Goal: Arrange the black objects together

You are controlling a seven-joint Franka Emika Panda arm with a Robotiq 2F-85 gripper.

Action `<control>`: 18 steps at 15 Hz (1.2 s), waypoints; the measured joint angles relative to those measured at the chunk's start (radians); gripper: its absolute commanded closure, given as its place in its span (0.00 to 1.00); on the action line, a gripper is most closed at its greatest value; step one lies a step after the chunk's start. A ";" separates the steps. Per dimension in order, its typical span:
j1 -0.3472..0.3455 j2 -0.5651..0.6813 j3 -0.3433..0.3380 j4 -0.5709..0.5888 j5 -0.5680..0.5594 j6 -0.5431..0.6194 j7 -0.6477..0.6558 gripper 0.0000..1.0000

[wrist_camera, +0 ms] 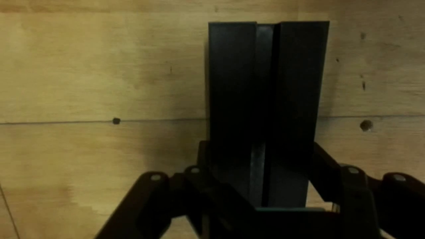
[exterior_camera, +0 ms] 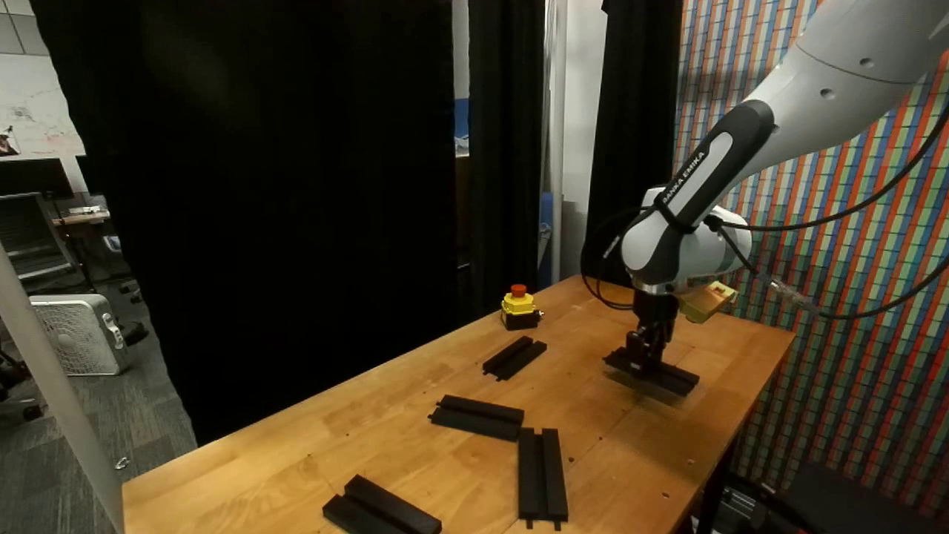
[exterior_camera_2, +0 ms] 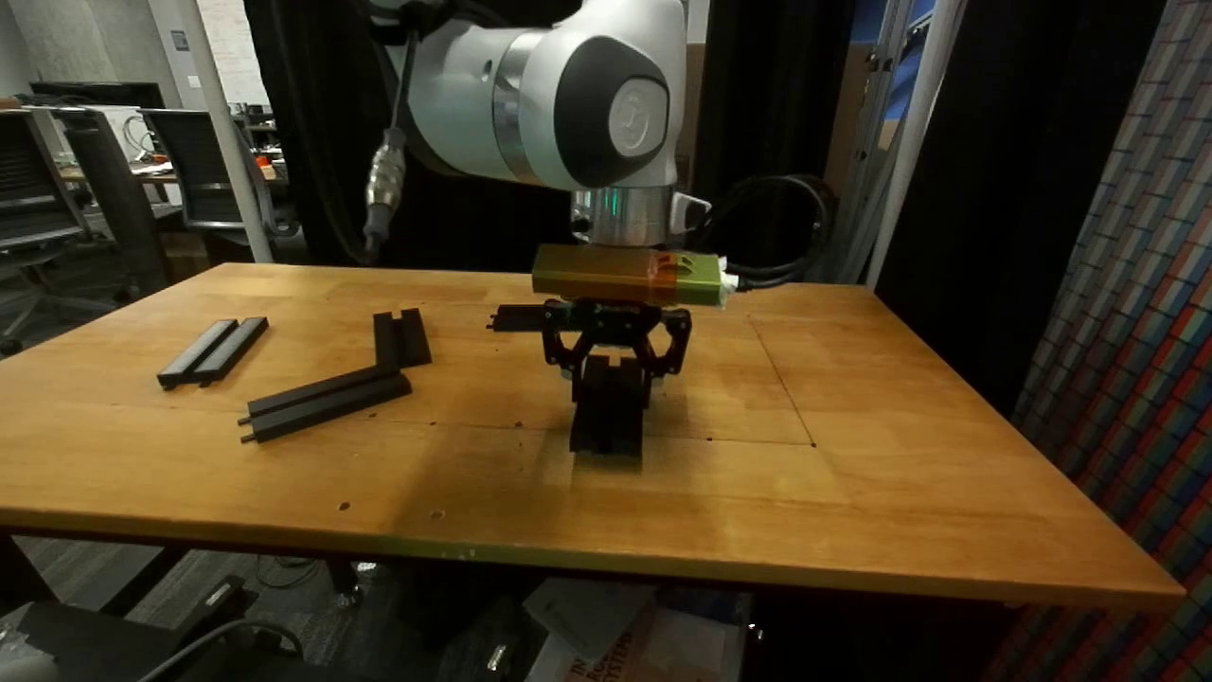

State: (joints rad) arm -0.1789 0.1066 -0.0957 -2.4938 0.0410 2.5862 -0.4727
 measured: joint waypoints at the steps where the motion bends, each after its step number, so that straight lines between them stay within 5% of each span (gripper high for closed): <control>1: 0.012 -0.011 0.006 0.014 -0.003 -0.025 0.021 0.54; 10: 0.135 -0.019 0.082 0.191 -0.025 -0.221 0.232 0.54; 18: 0.236 -0.001 0.180 0.267 -0.025 -0.238 0.258 0.54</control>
State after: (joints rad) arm 0.0571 0.1052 0.0843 -2.2270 0.0155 2.3486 -0.2142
